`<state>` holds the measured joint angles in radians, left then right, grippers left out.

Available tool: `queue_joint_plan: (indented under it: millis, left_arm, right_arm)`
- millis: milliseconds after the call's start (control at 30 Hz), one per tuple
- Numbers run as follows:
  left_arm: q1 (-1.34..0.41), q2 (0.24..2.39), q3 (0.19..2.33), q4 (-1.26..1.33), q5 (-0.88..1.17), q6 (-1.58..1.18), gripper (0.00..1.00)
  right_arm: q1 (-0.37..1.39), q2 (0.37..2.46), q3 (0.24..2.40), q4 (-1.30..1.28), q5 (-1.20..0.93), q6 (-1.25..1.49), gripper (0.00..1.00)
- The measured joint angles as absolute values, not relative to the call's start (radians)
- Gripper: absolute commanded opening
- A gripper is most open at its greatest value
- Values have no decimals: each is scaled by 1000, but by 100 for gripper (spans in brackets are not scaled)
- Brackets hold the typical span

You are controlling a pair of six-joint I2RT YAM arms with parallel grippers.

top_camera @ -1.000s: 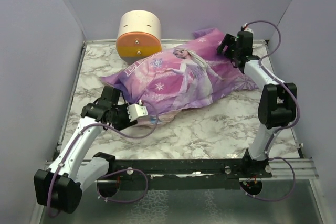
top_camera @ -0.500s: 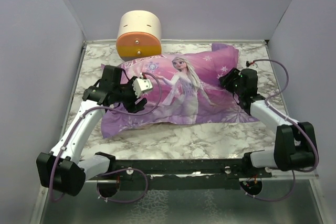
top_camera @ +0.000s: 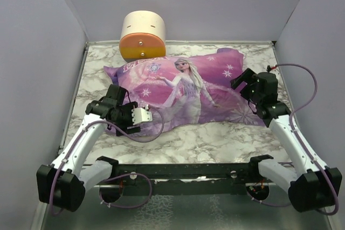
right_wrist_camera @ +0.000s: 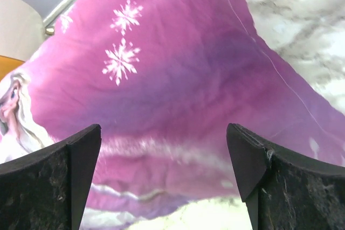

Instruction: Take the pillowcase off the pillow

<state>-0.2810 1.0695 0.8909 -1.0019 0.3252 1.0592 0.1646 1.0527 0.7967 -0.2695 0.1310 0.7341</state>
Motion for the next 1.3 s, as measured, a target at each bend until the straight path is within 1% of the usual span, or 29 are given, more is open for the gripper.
queue_joint_plan:
  millis: [133, 300, 400, 500, 533, 600, 700, 767, 800, 867, 933, 967, 1100, 1133, 1167, 1300]
  left_arm:
    - [-281, 1015, 799, -983, 229, 1118, 73]
    - [-281, 974, 689, -865, 147, 1117, 71]
    - [-281, 965, 641, -791, 117, 1101, 69]
    - [-281, 962, 581, -684, 79, 1065, 64]
    - [-281, 958, 553, -639, 59, 1053, 61]
    - [-281, 952, 511, -573, 31, 1025, 51]
    - [-281, 952, 497, -522, 14, 975, 30]
    - [-281, 953, 499, -480, 7, 939, 15]
    - [-281, 954, 500, -465, 2, 924, 10]
    - [-281, 960, 503, -428, -10, 882, 1]
    - [-276, 974, 517, -412, -17, 863, 0]
    - [-274, 978, 525, -404, -19, 853, 0]
    - [-263, 985, 577, -377, -28, 820, 0]
    - [-263, 985, 591, -375, -29, 817, 0]
    - [-262, 984, 605, -376, -30, 815, 0]
    - [-262, 976, 685, -395, -30, 798, 0]
  right_arm:
    - [165, 953, 757, -393, 142, 768, 100]
    - [165, 849, 630, -505, 163, 809, 100]
    - [165, 856, 594, -528, 176, 823, 100]
    - [165, 892, 546, -492, 178, 844, 100]
    - [165, 905, 527, -468, 176, 850, 100]
    - [165, 938, 487, -418, 166, 860, 100]
    - [165, 985, 469, -326, 141, 864, 98]
    - [165, 1020, 474, -245, 116, 862, 95]
    - [165, 1043, 479, -202, 101, 862, 92]
    - [165, 1077, 480, -119, 67, 865, 86]
    - [165, 1084, 472, -38, 30, 878, 76]
    - [165, 1082, 466, 6, 13, 886, 67]
    - [165, 1056, 438, 118, -23, 908, 18]
    - [165, 1050, 435, 129, -27, 912, 8]
    - [165, 1040, 435, 136, -30, 909, 2]
    - [165, 993, 440, 127, -20, 904, 1]
